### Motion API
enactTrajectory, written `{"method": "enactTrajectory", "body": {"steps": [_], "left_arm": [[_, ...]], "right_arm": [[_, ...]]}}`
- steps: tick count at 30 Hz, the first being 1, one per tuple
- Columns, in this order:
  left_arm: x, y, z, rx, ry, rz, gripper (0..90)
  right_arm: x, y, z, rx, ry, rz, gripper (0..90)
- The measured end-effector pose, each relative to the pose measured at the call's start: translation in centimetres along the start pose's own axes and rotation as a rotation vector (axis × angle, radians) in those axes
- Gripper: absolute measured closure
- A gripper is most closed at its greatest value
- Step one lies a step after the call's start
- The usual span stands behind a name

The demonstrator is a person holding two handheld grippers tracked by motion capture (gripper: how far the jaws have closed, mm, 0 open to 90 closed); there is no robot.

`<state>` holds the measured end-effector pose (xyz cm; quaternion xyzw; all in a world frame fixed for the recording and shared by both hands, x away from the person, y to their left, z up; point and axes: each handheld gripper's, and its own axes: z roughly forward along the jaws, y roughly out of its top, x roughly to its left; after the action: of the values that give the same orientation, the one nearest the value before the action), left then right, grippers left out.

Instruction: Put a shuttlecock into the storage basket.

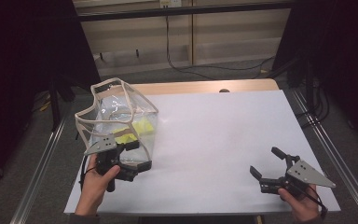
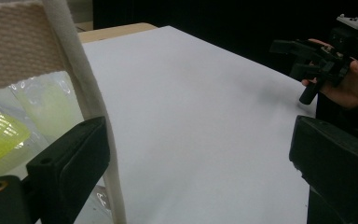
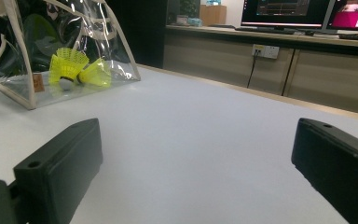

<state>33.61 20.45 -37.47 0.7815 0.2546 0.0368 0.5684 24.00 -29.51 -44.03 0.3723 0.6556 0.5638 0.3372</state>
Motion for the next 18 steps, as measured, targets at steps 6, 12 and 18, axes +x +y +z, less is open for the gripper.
{"method": "enactTrajectory", "body": {"steps": [6, 12, 18], "left_arm": [[0.11, -0.37, -0.10, -0.007, 0.009, -0.004, 5.1], [0.29, -0.61, -0.19, -0.011, 0.011, -0.008, 5.1], [0.44, -0.91, -0.35, -0.017, 0.019, -0.012, 5.1]], "right_arm": [[0.00, 0.00, 0.01, 0.000, 0.001, 0.000, 1.7], [0.03, 0.01, 0.02, 0.000, 0.002, 0.001, 1.7], [0.02, 0.01, 0.02, -0.001, 0.002, 0.001, 1.7]]}}
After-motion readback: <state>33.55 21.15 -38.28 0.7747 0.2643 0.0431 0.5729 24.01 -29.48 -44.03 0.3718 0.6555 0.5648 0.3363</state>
